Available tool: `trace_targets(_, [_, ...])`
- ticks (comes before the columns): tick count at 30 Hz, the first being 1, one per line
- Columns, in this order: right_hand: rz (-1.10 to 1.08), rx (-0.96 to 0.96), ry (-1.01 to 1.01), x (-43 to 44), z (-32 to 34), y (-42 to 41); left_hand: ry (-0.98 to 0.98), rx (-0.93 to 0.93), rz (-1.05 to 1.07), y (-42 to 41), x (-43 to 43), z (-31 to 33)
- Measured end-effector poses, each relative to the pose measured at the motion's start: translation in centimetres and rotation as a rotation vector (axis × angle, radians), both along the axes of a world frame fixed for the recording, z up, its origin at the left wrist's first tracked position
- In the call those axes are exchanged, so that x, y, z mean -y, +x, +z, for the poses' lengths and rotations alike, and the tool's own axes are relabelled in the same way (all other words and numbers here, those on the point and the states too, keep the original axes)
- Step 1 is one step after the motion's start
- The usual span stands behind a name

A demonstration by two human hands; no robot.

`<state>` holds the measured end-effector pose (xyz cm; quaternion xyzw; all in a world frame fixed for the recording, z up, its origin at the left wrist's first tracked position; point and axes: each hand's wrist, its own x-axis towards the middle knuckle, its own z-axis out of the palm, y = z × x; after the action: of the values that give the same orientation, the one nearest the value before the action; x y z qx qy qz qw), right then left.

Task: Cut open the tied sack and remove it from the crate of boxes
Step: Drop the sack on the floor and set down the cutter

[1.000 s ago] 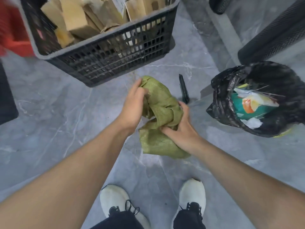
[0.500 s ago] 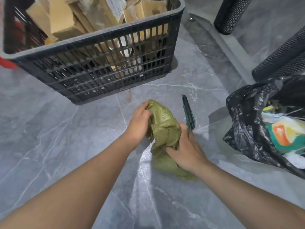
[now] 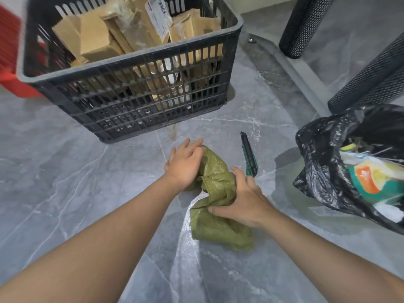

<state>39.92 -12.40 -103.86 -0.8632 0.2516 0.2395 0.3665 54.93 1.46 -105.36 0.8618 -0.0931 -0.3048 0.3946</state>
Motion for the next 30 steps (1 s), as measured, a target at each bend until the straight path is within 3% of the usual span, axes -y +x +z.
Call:
trace_targets(4, [0.06,0.135,0.121,1.4,1.5,0.7,-0.02,0.004,0.019,0.2,0.8,1.2])
trace_targets(7, [-0.185,0.344,0.133,2.3,-0.1,1.9,-0.045,0.028,0.03,0.6,1.2,1.9])
trace_targets(9, [-0.297,0.398,0.023,3.1,-1.3,2.7,-0.046,0.032,0.027,0.7,1.1,2.2])
trace_targets(12, [-0.28,0.35,-0.188,3.9,-2.9,3.3,-0.042,0.038,0.001,0.2,0.9,2.3])
trace_targets(16, [-0.298,0.305,-0.31,4.1,-4.6,3.6,-0.05,0.034,-0.017,-0.2,0.4,1.5])
trace_targets(25, [-0.347,0.175,-0.386,5.2,-6.5,4.9,-0.065,-0.017,-0.019,-0.1,1.4,1.1])
trace_targets(30, [-0.53,0.182,-0.32,5.0,-6.7,5.9,-0.081,-0.006,-0.021,-0.6,2.1,1.3])
